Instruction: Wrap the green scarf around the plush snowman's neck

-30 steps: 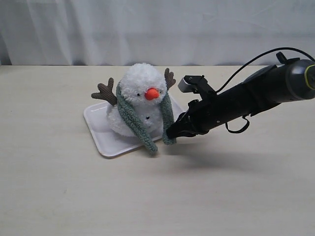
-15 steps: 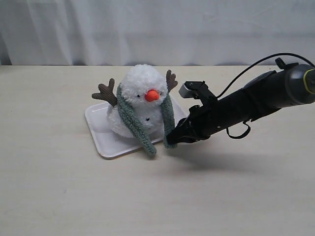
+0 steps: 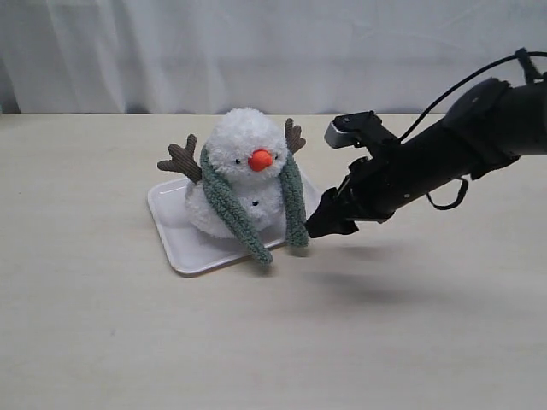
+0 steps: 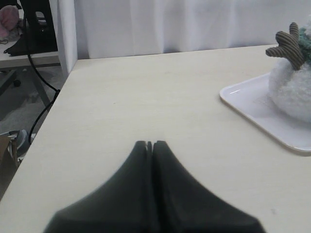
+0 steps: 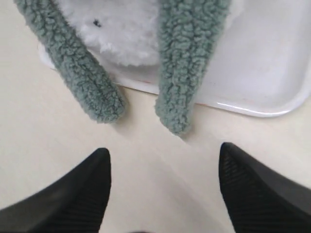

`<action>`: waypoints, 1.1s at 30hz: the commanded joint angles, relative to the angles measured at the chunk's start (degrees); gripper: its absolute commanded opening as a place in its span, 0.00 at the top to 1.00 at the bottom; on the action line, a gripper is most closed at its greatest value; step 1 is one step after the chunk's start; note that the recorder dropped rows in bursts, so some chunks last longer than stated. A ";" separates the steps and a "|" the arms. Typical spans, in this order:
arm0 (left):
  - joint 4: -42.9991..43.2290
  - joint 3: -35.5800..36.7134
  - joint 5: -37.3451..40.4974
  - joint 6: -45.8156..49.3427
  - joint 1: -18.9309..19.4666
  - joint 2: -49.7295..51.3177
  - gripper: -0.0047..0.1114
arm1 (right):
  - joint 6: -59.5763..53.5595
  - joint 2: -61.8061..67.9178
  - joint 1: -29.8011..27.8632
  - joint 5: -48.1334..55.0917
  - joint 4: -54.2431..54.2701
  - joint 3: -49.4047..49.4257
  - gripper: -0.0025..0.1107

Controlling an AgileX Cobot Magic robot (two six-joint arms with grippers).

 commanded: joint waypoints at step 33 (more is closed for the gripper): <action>0.04 0.18 -0.58 -0.20 0.00 -0.20 0.96 | 14.52 -55.12 0.04 -27.51 -10.41 25.83 0.94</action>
